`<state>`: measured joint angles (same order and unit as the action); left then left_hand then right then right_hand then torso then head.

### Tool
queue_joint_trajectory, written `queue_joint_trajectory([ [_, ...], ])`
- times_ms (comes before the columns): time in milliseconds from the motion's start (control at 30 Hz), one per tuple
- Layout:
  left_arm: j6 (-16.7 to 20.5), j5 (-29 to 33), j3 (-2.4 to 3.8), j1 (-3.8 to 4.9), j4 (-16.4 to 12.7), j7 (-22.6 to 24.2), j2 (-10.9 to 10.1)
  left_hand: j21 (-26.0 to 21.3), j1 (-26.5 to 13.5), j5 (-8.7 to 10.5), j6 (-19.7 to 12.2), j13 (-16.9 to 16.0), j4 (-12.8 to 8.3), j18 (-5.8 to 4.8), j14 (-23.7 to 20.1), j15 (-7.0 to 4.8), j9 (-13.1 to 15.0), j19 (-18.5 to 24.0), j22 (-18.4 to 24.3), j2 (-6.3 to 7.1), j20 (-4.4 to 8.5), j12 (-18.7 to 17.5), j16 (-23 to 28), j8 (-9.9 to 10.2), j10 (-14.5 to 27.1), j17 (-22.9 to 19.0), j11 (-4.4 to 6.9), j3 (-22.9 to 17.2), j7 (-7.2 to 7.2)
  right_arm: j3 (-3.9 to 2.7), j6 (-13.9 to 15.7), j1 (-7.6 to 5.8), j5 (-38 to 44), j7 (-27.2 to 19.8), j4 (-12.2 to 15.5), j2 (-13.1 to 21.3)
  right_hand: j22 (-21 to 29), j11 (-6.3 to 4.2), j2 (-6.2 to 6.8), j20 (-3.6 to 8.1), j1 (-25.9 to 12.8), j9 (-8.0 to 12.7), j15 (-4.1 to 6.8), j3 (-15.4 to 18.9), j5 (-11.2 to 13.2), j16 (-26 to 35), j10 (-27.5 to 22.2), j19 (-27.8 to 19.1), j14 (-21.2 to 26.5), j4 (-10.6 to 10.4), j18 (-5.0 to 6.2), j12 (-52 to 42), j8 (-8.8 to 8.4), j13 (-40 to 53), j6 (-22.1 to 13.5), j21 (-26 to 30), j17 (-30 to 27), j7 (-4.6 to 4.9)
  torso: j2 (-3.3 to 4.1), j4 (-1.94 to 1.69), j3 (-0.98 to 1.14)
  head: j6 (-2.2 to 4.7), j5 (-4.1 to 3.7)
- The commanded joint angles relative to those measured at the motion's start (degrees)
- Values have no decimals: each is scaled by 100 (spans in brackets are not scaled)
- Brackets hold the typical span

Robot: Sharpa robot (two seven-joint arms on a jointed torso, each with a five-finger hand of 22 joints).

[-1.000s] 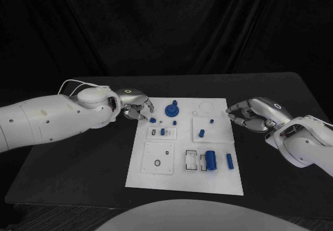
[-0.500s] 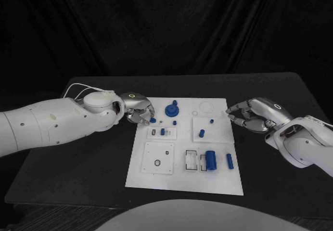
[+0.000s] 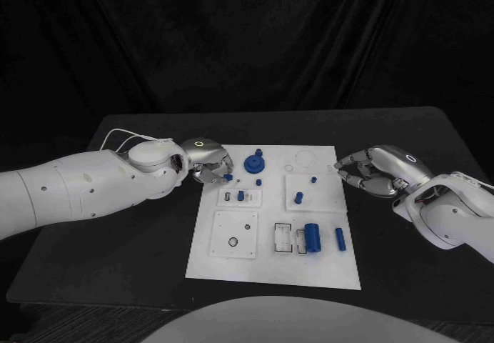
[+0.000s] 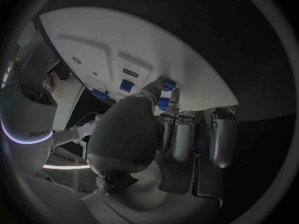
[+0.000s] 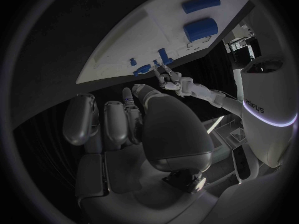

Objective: Assemble the parts on the task board

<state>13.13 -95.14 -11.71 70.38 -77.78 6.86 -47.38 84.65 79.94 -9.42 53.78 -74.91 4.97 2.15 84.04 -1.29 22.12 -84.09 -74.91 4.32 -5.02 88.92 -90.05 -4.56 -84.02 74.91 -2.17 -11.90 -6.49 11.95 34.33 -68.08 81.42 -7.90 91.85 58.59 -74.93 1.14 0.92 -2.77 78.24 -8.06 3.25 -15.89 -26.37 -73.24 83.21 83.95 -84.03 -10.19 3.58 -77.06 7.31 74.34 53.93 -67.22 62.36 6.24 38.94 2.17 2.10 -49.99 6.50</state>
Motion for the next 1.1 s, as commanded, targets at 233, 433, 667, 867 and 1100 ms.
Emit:
queue_joint_trajectory([
  [233, -46, -56, -49, -139, 75, 122, 36, 66, 75, -407, 444, -1474, -54, -83, 596, 37, -77, -242, -1337, -70, -45, 68, 5, -115, -559, 1509, -2, -165, 33, -3, -34, 17, 8, 16, 17, 9, -869, 10, 16, -26, 13, 7, -22, 2, -10, 33, -44, 62, -135, 42, 99, 30, -13, -145, 6, 14, -5, 21, 0, -8, -6, -1, -6],
  [433, -90, -56, -49, -157, 78, 185, 21, 183, 105, -676, 756, -1509, -112, -115, 596, -4, -143, -333, -1379, -102, -13, 108, 5, -150, -598, 1509, 57, -266, 95, -3, -32, 19, 8, 14, 16, 11, -867, 10, 13, -26, 14, 7, -22, -4, -13, 42, -48, 61, -133, 47, 101, 39, -12, -155, 12, 21, -18, 20, 1, -8, -7, -1, 0],
  [667, 128, -56, -49, -163, 70, 345, 8, 287, 168, -768, 924, -1509, -203, -144, 596, -35, -187, -412, -1418, -126, 19, 108, 5, -150, -598, 1509, 91, -351, 131, -3, 1, 20, 7, -3, 25, 34, -864, 11, 9, -26, 13, 6, -22, -7, -13, 51, -52, 58, -131, 48, 103, 48, -10, -165, 17, 33, -31, 22, -3, -9, -5, -1, -17],
  [867, 736, 81, -48, -164, -15, 758, -86, 330, 159, -752, 940, -1509, -208, -157, 596, -39, -200, -443, -1433, -126, 25, 108, 5, -140, -598, 1509, 90, -356, 129, -4, 90, 19, -34, -71, 63, 84, -862, 17, 10, -27, -16, 5, -25, -2, 12, 62, -55, 57, -128, 38, 104, 58, -6, -175, 30, 40, -46, 27, -6, -8, -7, -1, -29],
  [1100, 1211, 2244, -44, -127, -198, 1659, -270, 449, 63, -779, 975, -1509, -162, -190, 596, -61, -272, -530, -1477, -43, 46, 108, 5, -74, -598, 1509, 110, -317, 143, -5, 223, -9, -400, -195, 220, 190, -863, 20, 11, -29, -36, 4, -27, 3, 41, 54, -52, 58, -131, 30, 102, 56, -3, -171, 40, 37, -31, 29, -1, -7, -14, -1, -28],
])
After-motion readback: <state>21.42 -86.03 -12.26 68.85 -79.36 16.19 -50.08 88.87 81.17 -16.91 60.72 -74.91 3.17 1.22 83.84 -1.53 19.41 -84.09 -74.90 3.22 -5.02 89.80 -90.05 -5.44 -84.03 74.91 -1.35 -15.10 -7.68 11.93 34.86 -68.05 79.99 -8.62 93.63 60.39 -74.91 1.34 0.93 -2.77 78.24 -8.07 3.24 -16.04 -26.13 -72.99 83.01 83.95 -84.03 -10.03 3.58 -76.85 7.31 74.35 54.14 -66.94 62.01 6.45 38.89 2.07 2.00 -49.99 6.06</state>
